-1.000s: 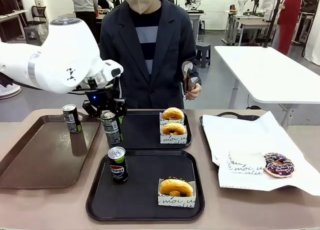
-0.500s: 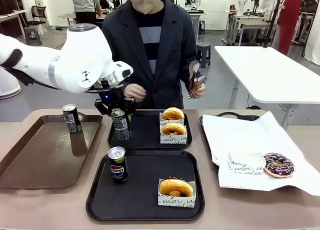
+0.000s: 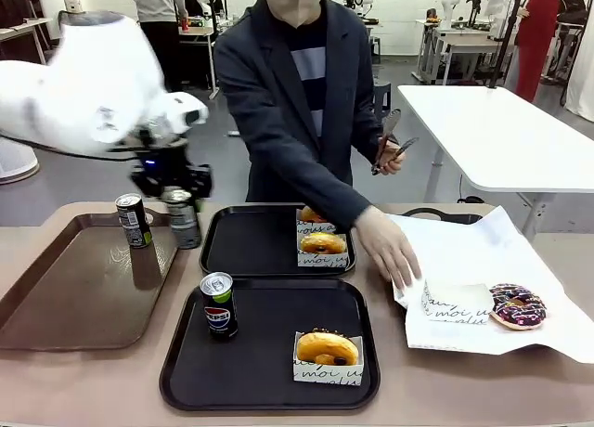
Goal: Set up donuts and drinks on trays.
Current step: Pick up one Pepsi coke from the Handle tray and place it on the Flat Tray without a Pepsi coke.
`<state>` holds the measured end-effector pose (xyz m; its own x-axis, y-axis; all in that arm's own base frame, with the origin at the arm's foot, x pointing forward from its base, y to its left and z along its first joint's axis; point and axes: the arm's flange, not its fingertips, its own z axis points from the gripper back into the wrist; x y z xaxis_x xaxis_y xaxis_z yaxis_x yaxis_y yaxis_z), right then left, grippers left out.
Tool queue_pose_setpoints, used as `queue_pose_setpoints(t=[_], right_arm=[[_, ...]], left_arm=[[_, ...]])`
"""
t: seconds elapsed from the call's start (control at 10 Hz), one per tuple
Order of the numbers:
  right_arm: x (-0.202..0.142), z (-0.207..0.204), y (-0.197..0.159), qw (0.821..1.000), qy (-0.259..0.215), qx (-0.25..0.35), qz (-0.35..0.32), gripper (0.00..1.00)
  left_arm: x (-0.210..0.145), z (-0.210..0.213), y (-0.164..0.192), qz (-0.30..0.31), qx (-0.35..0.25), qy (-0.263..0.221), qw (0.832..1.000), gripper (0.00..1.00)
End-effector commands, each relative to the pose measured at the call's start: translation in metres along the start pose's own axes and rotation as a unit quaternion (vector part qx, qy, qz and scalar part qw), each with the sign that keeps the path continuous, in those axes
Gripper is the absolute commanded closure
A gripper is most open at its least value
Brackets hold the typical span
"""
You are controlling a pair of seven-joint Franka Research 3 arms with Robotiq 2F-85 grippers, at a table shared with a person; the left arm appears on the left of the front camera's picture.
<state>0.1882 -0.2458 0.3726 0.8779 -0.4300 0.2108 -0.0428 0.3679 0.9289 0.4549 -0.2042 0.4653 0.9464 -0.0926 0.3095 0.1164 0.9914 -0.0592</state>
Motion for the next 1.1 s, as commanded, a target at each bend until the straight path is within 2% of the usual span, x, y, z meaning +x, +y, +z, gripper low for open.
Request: queue_pose_setpoints(t=[0.0,0.2,0.4,0.5,1.0], right_arm=[[0.003,-0.002,0.000,1.000,-0.012,0.013,0.008,0.00],[0.003,-0.002,0.000,1.000,-0.012,0.013,0.008,0.00],[0.003,-0.002,0.000,1.000,-0.012,0.013,0.008,0.00],[0.003,-0.002,0.000,1.000,-0.012,0.013,0.008,0.00],[0.003,-0.002,0.000,1.000,-0.012,0.013,0.008,0.00]], left_arm=[[-0.057,0.045,0.050,-0.018,0.009,-0.006,1.000,0.44],[-0.075,0.056,0.067,-0.017,0.009,-0.013,1.000,0.44],[-0.080,0.060,0.071,0.023,0.000,-0.030,0.999,0.44],[-0.081,0.058,0.071,-0.007,0.016,-0.010,1.000,0.44],[-0.085,0.055,0.070,-0.003,0.013,-0.007,1.000,0.44]])
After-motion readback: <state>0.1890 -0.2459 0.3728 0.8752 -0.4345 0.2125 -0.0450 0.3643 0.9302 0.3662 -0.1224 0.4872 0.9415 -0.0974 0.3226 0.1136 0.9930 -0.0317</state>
